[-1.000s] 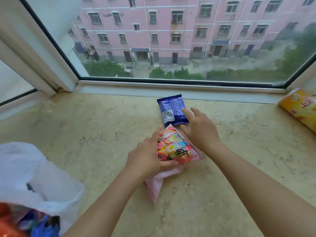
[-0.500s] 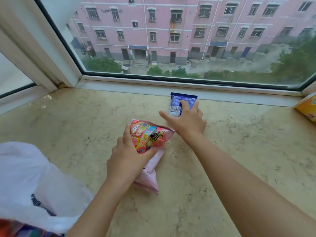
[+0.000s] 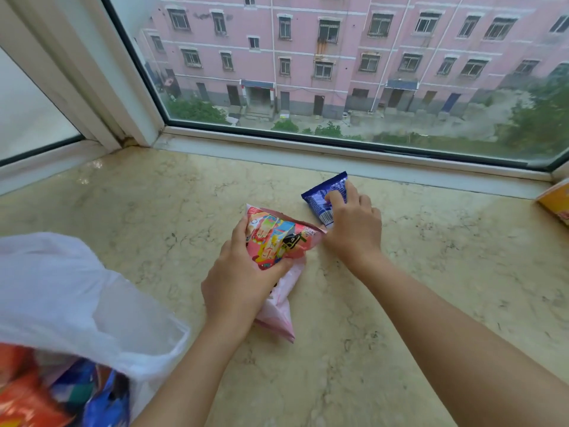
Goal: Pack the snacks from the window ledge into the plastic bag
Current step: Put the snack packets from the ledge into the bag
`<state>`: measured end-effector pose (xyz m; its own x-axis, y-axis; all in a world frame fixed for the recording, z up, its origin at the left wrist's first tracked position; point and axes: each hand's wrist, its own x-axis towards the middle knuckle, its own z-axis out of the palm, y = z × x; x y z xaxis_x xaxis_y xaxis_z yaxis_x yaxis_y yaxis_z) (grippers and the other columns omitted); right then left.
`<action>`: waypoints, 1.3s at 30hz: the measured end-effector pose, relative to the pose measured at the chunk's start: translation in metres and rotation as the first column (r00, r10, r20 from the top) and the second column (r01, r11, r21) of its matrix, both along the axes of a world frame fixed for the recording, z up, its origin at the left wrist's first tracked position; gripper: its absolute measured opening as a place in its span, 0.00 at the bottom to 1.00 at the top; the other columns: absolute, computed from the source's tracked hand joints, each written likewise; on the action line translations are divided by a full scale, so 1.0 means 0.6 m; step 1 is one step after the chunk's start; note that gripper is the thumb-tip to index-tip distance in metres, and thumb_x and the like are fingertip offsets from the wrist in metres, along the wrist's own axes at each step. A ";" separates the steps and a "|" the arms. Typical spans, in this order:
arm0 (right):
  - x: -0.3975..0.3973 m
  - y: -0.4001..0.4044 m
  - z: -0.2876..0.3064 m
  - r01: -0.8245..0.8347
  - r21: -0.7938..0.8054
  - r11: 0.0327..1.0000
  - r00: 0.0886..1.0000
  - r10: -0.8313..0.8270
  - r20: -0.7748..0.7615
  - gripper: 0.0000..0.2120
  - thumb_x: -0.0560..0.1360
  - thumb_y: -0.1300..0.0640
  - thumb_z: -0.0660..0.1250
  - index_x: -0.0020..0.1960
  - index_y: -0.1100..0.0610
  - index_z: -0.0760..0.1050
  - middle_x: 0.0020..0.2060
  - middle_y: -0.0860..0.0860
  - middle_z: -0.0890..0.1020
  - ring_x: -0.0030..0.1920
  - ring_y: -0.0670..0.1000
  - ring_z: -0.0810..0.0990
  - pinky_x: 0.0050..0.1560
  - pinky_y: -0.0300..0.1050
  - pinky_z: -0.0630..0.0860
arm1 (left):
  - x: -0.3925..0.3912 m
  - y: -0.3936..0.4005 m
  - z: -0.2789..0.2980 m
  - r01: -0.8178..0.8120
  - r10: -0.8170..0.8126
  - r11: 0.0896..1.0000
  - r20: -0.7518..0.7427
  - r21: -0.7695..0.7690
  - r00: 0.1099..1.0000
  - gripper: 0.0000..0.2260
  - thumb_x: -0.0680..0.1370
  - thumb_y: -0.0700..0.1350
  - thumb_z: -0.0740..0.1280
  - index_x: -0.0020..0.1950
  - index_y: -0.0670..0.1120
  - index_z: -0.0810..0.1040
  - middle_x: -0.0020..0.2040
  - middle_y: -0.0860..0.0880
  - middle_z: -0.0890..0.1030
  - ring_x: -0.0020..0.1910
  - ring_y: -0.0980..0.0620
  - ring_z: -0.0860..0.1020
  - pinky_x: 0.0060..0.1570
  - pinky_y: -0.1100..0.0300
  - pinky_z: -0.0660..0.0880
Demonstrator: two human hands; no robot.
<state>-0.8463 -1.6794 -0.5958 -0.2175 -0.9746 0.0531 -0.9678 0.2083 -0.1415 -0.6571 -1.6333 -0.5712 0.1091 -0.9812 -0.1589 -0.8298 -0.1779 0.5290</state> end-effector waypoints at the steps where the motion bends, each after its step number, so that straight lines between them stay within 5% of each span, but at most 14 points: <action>1: -0.001 0.013 0.000 -0.039 -0.006 0.999 0.999 0.039 -0.031 0.28 0.70 0.52 0.67 0.68 0.53 0.66 0.74 0.56 0.60 0.64 0.60 0.68 0.58 0.53 0.68 | 0.000 0.008 0.003 -0.016 0.015 0.999 -0.016 -0.033 1.000 0.43 0.64 0.67 0.71 0.75 0.64 0.54 0.63 0.55 0.75 0.59 0.50 0.76 0.49 0.55 0.72; 7: -0.003 0.119 0.019 -0.173 -0.053 0.983 0.984 0.171 -0.049 0.31 0.61 0.51 0.75 0.63 0.55 0.76 0.67 0.56 0.74 0.55 0.62 0.77 0.47 0.53 0.75 | 0.001 0.067 0.023 -0.029 0.025 0.996 -0.043 -0.090 0.999 0.42 0.65 0.66 0.72 0.74 0.66 0.55 0.60 0.56 0.77 0.56 0.52 0.77 0.47 0.57 0.72; 17: 0.018 0.316 0.085 -0.183 -0.115 0.976 0.978 0.192 0.080 0.29 0.55 0.55 0.78 0.57 0.56 0.80 0.61 0.54 0.79 0.49 0.60 0.81 0.41 0.52 0.79 | 0.052 0.223 0.100 -0.061 0.053 0.995 -0.111 -0.075 0.992 0.43 0.63 0.69 0.70 0.73 0.69 0.52 0.61 0.61 0.75 0.57 0.56 0.76 0.50 0.57 0.75; 24: 0.096 0.399 0.117 -0.212 -0.177 0.961 0.945 0.248 0.214 0.28 0.56 0.57 0.79 0.56 0.55 0.81 0.62 0.51 0.79 0.49 0.59 0.81 0.38 0.49 0.78 | 0.150 0.351 0.141 -0.050 0.058 0.993 0.075 -0.103 0.996 0.42 0.63 0.72 0.64 0.73 0.72 0.47 0.58 0.60 0.73 0.55 0.57 0.76 0.47 0.58 0.76; 34: 0.260 0.465 0.141 -0.318 -0.215 0.923 0.874 0.374 0.311 0.28 0.57 0.55 0.79 0.56 0.53 0.81 0.62 0.48 0.78 0.50 0.57 0.82 0.39 0.48 0.78 | 0.296 0.444 0.172 0.002 0.087 0.948 0.267 -0.318 0.960 0.36 0.65 0.72 0.59 0.71 0.62 0.66 0.59 0.58 0.75 0.47 0.54 0.80 0.29 0.61 0.73; 39: 0.321 0.460 0.160 -0.298 -0.233 0.926 0.879 0.362 0.310 0.27 0.56 0.55 0.78 0.55 0.52 0.81 0.61 0.47 0.78 0.49 0.56 0.81 0.38 0.46 0.76 | 0.369 0.414 0.196 -0.016 0.097 0.967 0.308 -0.254 0.946 0.37 0.65 0.71 0.59 0.74 0.66 0.59 0.66 0.59 0.71 0.57 0.54 0.77 0.38 0.61 0.70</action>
